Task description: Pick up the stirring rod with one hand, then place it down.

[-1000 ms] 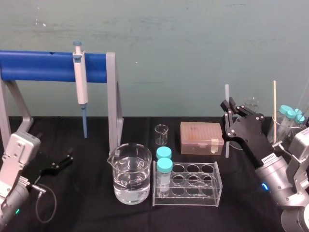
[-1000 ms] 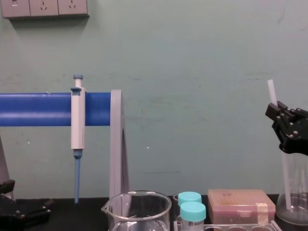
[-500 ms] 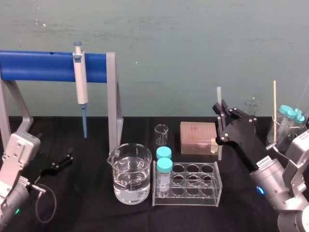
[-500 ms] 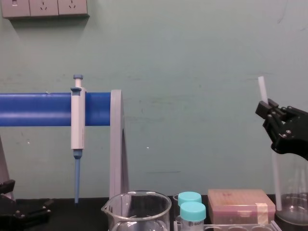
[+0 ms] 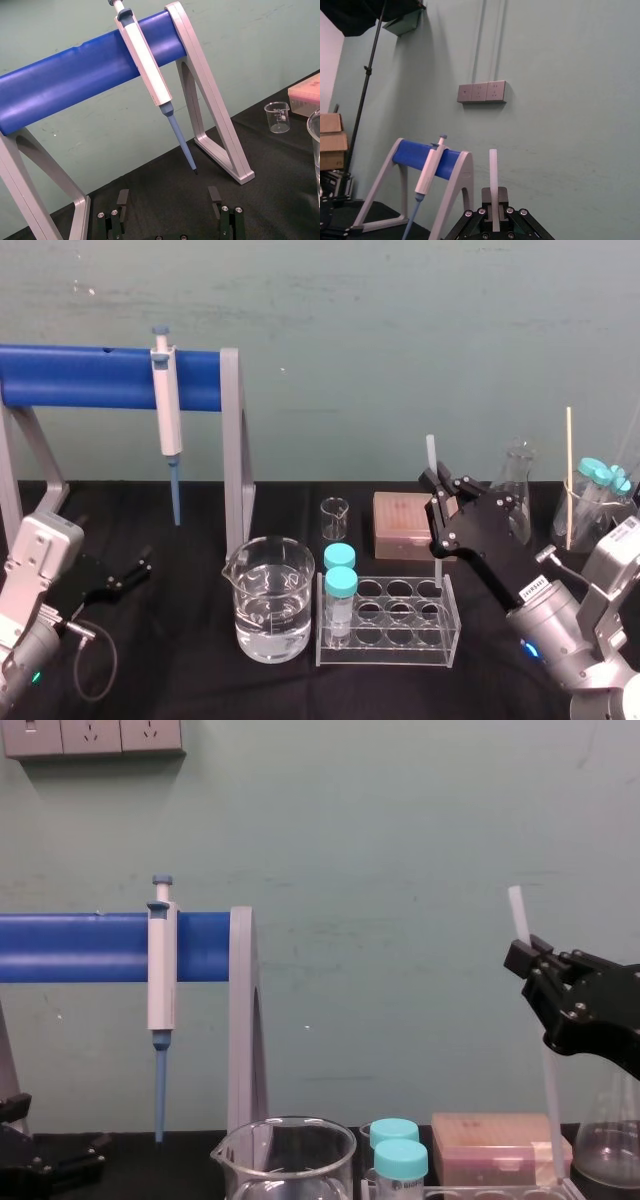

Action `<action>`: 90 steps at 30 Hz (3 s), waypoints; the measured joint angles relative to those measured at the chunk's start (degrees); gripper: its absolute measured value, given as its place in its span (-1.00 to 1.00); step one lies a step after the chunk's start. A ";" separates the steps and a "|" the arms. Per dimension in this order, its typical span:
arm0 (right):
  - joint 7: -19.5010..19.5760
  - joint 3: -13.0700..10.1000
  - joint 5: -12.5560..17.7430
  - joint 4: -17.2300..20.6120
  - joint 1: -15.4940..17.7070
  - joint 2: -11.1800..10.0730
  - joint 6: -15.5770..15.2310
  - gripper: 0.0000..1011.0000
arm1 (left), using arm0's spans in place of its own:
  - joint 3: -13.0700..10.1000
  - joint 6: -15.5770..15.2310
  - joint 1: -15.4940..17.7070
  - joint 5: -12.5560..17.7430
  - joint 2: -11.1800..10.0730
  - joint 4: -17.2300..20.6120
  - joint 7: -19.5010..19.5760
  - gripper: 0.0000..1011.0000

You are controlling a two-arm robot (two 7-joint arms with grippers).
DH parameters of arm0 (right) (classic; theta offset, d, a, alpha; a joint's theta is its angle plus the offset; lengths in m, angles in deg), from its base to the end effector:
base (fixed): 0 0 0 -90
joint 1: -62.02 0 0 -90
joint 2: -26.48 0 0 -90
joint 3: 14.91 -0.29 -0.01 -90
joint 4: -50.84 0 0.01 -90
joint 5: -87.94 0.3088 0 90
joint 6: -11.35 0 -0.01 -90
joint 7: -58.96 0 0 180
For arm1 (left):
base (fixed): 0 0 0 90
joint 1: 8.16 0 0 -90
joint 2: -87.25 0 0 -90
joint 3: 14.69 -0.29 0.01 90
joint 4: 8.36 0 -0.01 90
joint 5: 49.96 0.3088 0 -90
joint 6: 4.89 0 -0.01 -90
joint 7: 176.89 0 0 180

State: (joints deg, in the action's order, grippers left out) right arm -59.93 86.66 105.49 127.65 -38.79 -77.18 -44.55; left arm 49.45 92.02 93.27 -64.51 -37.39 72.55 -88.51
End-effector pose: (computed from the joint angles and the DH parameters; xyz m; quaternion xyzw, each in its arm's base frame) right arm 0.3756 -0.0263 -0.3061 0.1575 -0.1983 -0.4393 0.8619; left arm 0.3581 0.0826 -0.3022 0.1413 -0.1325 0.5799 0.7913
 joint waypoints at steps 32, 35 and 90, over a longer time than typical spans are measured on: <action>-0.47 1.52 0.80 0.07 1.06 -0.12 -3.30 -0.87 | 0.00 0.00 0.00 0.00 0.00 0.00 0.00 0.98; -0.36 1.64 0.62 -0.18 0.97 -0.08 -3.45 -0.87 | 0.00 0.00 0.00 0.00 0.00 0.00 0.00 0.98; -1.19 3.27 2.66 -6.66 -1.57 0.21 -8.80 -0.87 | 0.00 0.00 0.00 0.00 0.00 0.00 0.00 0.98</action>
State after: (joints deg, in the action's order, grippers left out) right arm -61.12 89.93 108.15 120.99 -40.36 -76.97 -53.35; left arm 49.45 92.02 93.27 -64.51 -37.39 72.54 -88.51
